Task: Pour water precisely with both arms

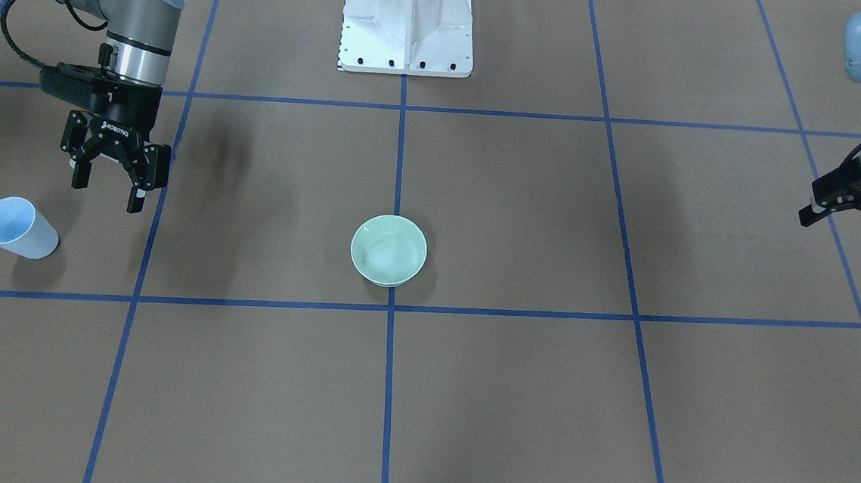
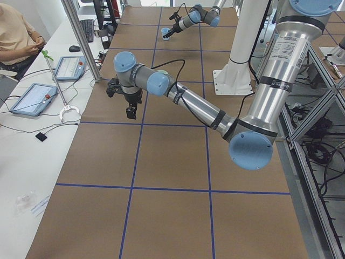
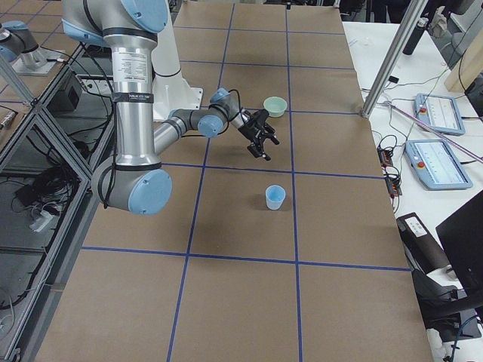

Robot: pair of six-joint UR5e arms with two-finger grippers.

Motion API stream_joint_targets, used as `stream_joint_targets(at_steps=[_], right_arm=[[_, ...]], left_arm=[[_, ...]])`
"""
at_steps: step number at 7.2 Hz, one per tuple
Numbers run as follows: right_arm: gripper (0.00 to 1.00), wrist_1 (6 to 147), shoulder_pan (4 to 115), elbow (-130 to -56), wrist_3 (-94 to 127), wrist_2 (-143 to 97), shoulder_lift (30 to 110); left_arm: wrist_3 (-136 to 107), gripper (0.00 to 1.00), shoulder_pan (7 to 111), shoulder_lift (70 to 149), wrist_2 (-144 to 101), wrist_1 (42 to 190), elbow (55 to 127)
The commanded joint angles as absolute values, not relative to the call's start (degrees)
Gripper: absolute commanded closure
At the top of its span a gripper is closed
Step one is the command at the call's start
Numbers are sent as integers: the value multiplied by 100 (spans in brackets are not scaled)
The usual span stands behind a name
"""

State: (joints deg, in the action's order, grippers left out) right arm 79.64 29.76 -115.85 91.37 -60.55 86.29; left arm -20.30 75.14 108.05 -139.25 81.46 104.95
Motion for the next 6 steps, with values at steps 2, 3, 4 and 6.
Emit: stream_joint_targets(at_steps=[2, 3, 4, 6], right_arm=[[0, 8007, 5055, -11331, 7101, -8516, 7886], [0, 8007, 5767, -11146, 6327, -9378, 7866], [0, 8007, 6479, -10901, 5371, -10118, 7797], [0, 8024, 7545, -10313, 3596, -11219, 7805]], left_arm=[[-3493, 0, 6928, 11449, -13817, 8130, 10608], [-4029, 0, 6665, 11713, -13555, 8130, 10617], [-4539, 0, 6271, 11933, -13187, 8130, 10617], [-5444, 0, 5418, 12390, -12589, 8130, 10582]])
